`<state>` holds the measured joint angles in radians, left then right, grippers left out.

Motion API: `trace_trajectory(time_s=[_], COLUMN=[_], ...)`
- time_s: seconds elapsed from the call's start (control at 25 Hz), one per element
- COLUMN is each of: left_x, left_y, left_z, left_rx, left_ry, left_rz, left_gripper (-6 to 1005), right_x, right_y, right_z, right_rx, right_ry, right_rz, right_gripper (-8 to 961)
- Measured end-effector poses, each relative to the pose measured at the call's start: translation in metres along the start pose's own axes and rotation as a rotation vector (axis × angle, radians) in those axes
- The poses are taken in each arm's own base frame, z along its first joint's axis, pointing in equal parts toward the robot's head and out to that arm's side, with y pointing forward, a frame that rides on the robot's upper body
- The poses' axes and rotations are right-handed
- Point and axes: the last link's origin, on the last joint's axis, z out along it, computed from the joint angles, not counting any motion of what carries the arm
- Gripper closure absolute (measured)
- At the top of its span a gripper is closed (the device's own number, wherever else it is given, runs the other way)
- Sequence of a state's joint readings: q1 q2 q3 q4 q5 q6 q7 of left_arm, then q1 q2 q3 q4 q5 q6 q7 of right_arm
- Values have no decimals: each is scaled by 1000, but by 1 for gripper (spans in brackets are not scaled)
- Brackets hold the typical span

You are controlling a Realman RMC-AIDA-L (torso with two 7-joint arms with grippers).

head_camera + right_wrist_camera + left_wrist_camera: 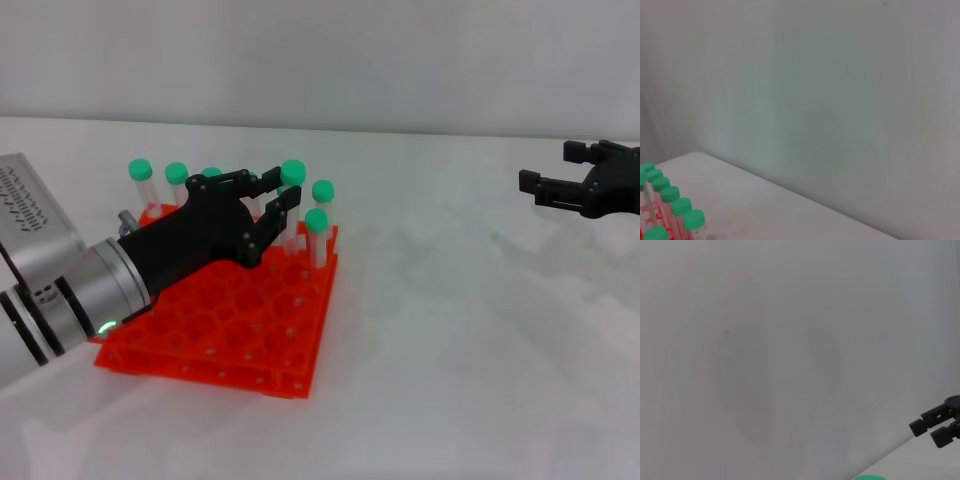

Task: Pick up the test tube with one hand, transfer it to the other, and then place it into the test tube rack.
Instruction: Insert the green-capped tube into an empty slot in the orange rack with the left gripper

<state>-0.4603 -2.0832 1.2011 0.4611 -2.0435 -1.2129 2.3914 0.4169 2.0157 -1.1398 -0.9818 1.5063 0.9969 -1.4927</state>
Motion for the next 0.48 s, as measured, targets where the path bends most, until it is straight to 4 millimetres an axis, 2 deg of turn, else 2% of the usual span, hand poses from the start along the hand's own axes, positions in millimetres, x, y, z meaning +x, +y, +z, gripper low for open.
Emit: trace_trajectory(time_s=[0.48], left_x=[-4], left_y=[2], left_z=[-8], left_rx=[9], left_ry=[3], left_rz=[-2], left_gripper=[752], right_x=[1], right_y=[1], right_z=[1], right_rx=[-8], right_ry=[-4], right_rz=[12], right_gripper=[124])
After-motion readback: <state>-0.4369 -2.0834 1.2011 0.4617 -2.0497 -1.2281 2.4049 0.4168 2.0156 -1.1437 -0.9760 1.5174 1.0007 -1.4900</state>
